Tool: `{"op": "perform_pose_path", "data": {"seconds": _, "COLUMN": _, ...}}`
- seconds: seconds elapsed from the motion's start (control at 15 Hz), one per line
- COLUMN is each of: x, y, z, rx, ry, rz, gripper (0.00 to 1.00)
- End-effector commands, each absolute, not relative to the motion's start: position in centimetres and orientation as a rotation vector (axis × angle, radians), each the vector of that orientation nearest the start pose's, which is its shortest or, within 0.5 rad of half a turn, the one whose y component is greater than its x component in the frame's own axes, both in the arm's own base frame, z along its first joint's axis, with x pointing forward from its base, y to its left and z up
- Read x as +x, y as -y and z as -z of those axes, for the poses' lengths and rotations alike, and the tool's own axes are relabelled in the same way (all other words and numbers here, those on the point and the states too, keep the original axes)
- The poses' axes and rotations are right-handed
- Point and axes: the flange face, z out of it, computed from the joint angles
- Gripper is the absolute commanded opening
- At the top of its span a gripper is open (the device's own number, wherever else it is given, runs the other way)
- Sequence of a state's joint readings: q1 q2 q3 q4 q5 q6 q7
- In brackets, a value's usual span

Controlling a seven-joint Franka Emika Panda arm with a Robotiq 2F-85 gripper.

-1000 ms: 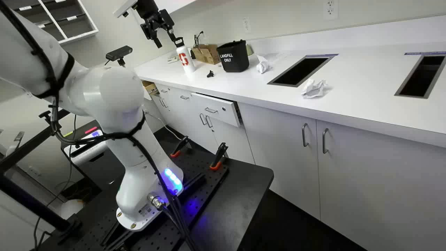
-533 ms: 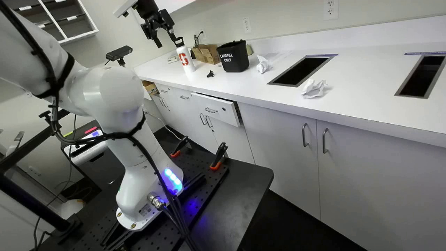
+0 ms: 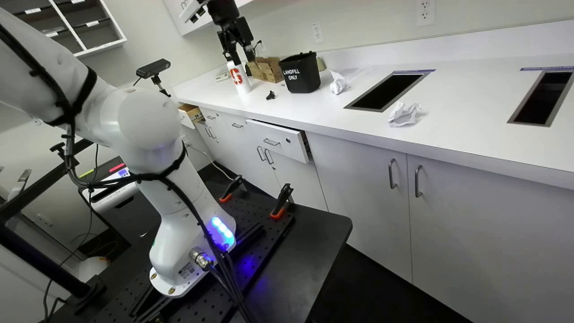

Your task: Open the cabinet door on the far right

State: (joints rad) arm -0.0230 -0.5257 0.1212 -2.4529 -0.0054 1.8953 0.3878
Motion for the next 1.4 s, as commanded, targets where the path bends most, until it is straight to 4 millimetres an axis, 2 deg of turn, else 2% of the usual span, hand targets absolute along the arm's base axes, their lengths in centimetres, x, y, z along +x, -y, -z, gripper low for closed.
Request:
{"op": "perform_pose_path", "data": {"seconds": 0.0, "x": 36.7, "y": 2.0, "z": -43.9, "rx": -3.098, "ry": -0.803, "rz": -0.035, "gripper": 1.00}}
{"op": "perform_pose_path", "data": {"seconds": 0.27, "x": 34.5, "y": 7.5, "z": -39.5, "rx": -2.998, "ry": -1.131, "rz": -0.026, "gripper": 1.00}}
{"op": "perform_pose_path", "data": {"seconds": 0.33, "x": 34.2, "y": 7.7, "z": -39.0, "rx": -2.981, "ry": -1.218, "rz": -0.031, "gripper": 1.00}}
{"op": "perform_pose_path", "data": {"seconds": 0.4, "x": 35.4, "y": 7.3, "z": -39.6, "rx": -3.011, "ry": -1.080, "rz": -0.076, "gripper": 1.00}}
{"op": "perform_pose_path", "data": {"seconds": 0.53, "x": 34.7, "y": 8.0, "z": -38.6, "rx": -2.989, "ry": -1.164, "rz": -0.086, "gripper": 1.00}}
{"op": "perform_pose_path", "data": {"seconds": 0.8, "x": 34.6, "y": 7.9, "z": -38.8, "rx": -2.983, "ry": -1.182, "rz": -0.074, "gripper": 1.00}}
{"op": "perform_pose_path", "data": {"seconds": 0.87, "x": 34.7, "y": 8.9, "z": -38.7, "rx": -2.952, "ry": -1.238, "rz": -0.066, "gripper": 1.00}}
{"op": "perform_pose_path", "data": {"seconds": 1.0, "x": 33.9, "y": 12.4, "z": -37.6, "rx": -2.842, "ry": -1.387, "rz": -0.109, "gripper": 1.00}}
{"op": "perform_pose_path", "data": {"seconds": 1.33, "x": 29.2, "y": 23.4, "z": -33.8, "rx": -2.537, "ry": -1.720, "rz": -0.143, "gripper": 1.00}}
